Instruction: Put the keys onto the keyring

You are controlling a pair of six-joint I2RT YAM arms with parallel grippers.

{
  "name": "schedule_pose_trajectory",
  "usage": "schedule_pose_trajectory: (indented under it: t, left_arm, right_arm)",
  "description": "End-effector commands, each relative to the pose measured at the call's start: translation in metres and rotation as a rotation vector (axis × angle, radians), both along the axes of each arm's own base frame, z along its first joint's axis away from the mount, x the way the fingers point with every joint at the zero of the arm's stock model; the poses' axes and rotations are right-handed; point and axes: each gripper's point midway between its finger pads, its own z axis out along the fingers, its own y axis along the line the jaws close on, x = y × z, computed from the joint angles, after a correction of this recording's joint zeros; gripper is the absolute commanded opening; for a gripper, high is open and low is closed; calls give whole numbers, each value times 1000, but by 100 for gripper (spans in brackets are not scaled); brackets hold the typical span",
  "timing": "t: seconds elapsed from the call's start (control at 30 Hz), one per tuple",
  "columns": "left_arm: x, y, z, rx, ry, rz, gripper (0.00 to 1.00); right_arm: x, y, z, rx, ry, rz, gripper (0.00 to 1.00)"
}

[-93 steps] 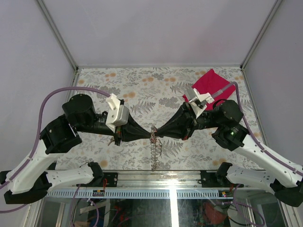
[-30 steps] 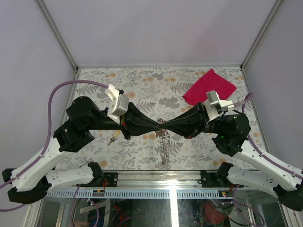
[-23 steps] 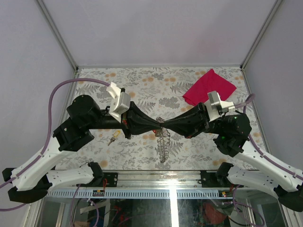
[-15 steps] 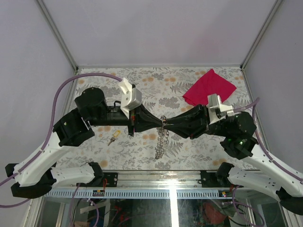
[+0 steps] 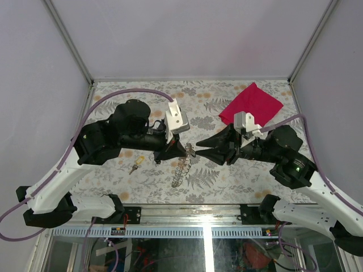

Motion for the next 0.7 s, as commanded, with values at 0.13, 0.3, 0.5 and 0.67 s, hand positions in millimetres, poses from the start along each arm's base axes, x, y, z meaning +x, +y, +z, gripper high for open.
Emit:
schedule_pose_trajectory:
  t: [0.13, 0.3, 0.5, 0.67]
  left_arm:
    - [-7, 5, 9, 9, -41, -25, 0]
    - [-8, 4, 10, 10, -47, -30, 0]
    - [-8, 3, 11, 9, -50, -33, 0]
    - [-9, 2, 11, 9, -51, -38, 0]
  right_arm:
    - [-11, 15, 7, -31, 8, 116, 36]
    - [-12, 23, 2, -61, 28, 159, 36]
    - [-14, 26, -5, -87, 47, 186, 32]
    - [-13, 28, -7, -94, 50, 188, 29]
